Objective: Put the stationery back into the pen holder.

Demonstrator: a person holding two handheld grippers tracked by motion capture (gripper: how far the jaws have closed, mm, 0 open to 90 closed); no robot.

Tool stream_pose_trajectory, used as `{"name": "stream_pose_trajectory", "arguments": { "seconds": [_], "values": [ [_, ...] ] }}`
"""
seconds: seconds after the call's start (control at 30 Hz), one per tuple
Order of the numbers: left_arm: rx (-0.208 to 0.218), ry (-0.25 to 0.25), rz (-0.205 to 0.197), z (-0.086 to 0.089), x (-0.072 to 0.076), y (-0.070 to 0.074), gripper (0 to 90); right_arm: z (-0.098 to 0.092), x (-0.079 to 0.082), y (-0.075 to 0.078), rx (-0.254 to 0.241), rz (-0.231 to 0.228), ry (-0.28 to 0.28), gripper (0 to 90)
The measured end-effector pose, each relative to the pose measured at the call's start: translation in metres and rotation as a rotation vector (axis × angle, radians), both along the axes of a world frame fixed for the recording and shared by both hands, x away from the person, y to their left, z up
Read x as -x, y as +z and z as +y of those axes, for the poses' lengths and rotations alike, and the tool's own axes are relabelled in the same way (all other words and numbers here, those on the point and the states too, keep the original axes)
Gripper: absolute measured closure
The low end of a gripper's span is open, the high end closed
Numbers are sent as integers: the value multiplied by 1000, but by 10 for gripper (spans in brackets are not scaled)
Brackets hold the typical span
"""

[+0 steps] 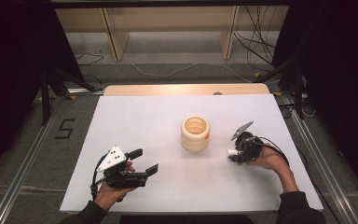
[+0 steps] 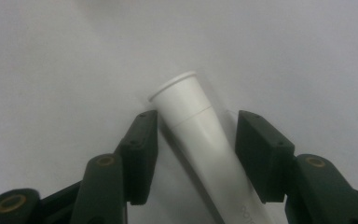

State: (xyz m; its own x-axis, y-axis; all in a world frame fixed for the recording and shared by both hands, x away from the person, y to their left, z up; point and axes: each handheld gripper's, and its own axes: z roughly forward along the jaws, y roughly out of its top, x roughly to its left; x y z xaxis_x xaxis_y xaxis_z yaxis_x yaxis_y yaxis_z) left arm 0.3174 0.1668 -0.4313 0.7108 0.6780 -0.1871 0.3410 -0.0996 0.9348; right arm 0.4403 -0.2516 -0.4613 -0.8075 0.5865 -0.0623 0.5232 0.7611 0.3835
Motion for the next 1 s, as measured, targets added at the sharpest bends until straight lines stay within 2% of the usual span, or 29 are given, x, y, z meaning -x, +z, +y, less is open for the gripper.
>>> {"name": "stream_pose_trajectory", "arguments": {
  "seconds": [0.17, 0.4, 0.73, 0.87, 1.0],
  "values": [
    [0, 0, 1, 0, 0, 0, 155, 2, 1, 1, 6, 12, 9, 562],
    [2, 1, -1, 0, 0, 0, 156, 9, 3, 3, 54, 17, 45, 659],
    [3, 2, -3, 1, 0, 1, 156, 14, 6, 6, 92, 2, 69, 675],
    [4, 2, -4, 1, 0, 1, 156, 10, 6, 10, 39, -12, 52, 677],
    [4, 3, -5, 1, 0, 1, 156, 3, 6, 19, -63, -34, 25, 677]
  ]
}}
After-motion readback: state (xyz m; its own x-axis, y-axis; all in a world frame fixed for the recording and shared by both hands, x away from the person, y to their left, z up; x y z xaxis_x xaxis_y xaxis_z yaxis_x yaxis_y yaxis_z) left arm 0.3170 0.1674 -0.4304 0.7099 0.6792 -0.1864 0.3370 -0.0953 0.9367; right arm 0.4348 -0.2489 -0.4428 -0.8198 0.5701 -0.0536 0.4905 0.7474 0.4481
